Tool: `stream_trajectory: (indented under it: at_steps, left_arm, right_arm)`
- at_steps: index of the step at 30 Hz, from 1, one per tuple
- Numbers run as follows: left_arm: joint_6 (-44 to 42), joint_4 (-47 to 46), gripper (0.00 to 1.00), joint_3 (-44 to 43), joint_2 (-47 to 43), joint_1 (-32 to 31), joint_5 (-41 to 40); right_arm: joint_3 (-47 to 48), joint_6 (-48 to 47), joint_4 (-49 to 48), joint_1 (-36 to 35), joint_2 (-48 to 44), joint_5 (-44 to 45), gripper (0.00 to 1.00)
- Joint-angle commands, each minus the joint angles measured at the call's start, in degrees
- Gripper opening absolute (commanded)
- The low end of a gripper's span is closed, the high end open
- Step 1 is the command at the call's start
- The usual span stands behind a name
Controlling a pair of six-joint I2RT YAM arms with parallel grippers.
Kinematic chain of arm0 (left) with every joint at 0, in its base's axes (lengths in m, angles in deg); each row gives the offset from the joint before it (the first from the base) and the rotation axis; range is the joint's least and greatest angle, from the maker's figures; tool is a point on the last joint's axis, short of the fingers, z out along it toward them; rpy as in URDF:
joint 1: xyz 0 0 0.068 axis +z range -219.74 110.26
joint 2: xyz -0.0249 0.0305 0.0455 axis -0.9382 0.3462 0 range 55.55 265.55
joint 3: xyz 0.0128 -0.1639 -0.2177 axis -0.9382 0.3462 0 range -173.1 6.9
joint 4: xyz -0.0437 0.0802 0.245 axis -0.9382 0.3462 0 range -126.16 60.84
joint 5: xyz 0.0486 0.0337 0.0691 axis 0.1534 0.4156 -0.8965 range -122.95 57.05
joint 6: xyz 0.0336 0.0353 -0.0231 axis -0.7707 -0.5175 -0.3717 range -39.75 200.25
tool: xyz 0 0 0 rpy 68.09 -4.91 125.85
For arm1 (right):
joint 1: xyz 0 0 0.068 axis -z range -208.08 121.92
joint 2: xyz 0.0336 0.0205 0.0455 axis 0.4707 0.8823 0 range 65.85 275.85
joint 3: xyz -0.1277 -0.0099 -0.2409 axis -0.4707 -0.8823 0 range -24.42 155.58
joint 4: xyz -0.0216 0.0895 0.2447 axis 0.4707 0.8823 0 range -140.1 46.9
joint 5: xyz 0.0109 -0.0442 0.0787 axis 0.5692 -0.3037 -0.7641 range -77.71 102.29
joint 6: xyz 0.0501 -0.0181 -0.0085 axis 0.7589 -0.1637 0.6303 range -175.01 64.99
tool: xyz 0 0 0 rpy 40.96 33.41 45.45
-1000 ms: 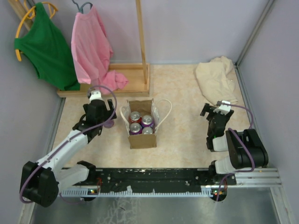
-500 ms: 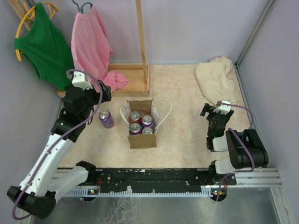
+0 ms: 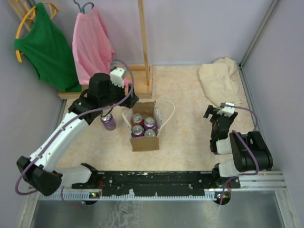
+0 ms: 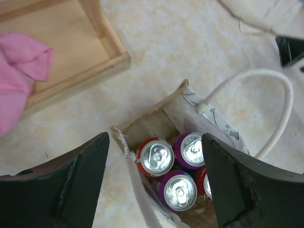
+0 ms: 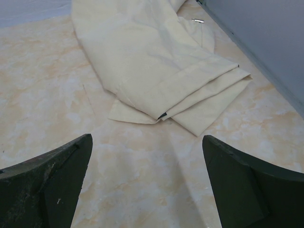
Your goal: Take the beverage out of the canvas bag
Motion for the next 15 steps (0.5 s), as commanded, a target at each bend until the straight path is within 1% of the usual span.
stream_trajectory:
  at_steps: [1,5,10,12,15]
  left_arm:
    - [-7.3,6.0,0.84,-4.7,4.0,-4.3,3.9]
    - [-9.0,6.3,0.83,-6.1,8.7,-7.5,5.7]
    - [-9.3,5.9,0.81,-5.5,11.8,-8.8,5.8]
    - [-9.1,6.3,0.81,-4.8,12.5,-8.8,4.5]
    - [-8.3,8.4,0.83,-3.6,13.2,-8.8,-0.3]
  right_arm:
    - [0.3,-0.5,-2.4,0.3,0.1,0.0,0.99]
    - [0.4,-0.5,-2.4,0.3,0.1,0.0,0.99]
    - [0.4,-0.5,-2.5,0.3,0.2,0.0,0.99]
    - [0.4,-0.6,-2.5,0.3,0.2,0.0,0.99]
    - [0.4,-0.6,-2.5,0.3,0.2,0.1,0.99]
